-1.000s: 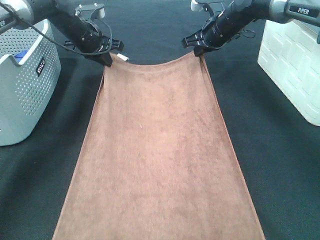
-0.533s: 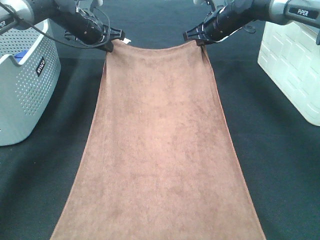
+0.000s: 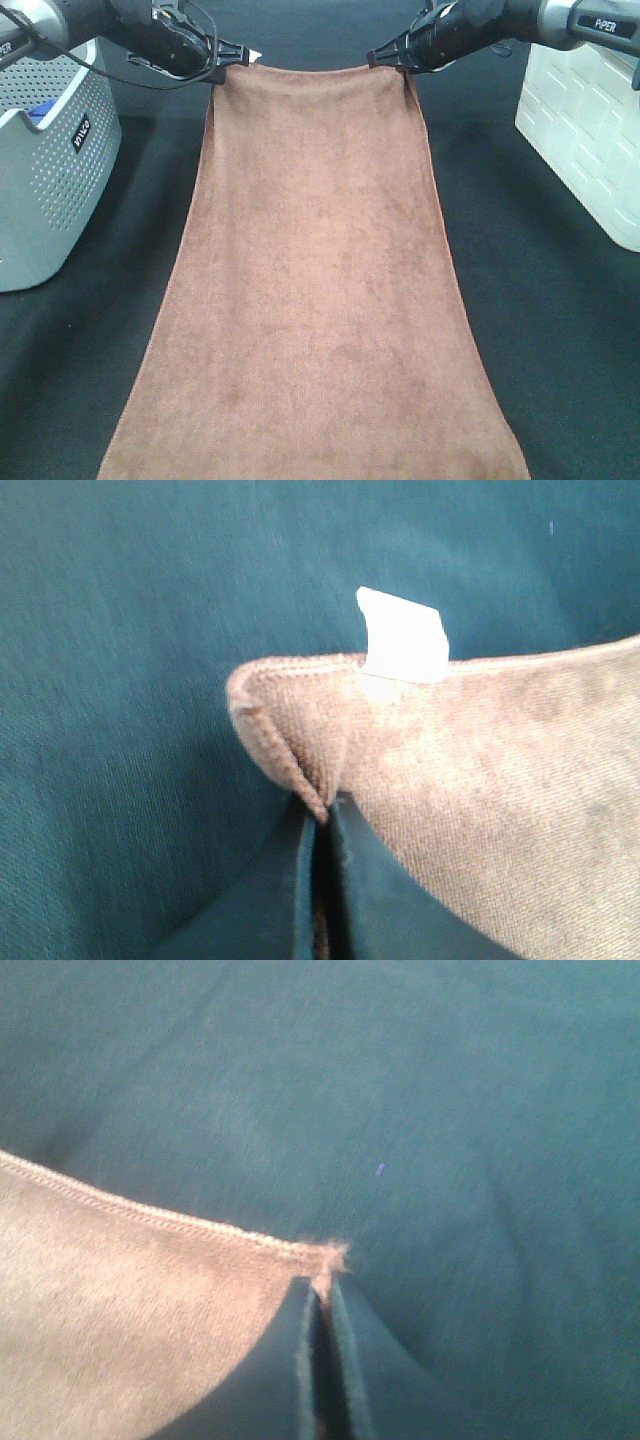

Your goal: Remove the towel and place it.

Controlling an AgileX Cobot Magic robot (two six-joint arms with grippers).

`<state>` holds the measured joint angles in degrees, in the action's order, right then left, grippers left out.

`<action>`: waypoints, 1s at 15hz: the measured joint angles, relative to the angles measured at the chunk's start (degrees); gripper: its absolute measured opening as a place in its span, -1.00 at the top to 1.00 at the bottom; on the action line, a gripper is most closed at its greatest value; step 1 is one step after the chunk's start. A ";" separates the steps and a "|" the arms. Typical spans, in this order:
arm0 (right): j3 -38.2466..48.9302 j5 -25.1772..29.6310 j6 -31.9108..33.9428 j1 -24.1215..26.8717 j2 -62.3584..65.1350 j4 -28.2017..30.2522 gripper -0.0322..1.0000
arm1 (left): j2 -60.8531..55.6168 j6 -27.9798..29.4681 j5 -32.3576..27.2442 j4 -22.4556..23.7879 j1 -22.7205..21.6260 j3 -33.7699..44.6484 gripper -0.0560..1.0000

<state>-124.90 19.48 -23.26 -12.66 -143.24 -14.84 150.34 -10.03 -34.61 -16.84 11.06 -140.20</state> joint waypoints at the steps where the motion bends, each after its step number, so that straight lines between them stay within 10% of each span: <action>1: 0.00 -0.74 -0.11 0.00 0.00 0.00 0.91 | 0.00 0.00 0.17 0.00 0.00 0.00 0.88; 15: -4.41 -4.41 -0.52 0.63 -9.22 -3.21 0.91 | 5.21 0.00 10.26 0.57 0.63 0.00 0.87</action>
<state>-129.32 15.07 -23.78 -12.03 -152.46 -18.05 155.56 -10.03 -24.35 -16.27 11.69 -140.20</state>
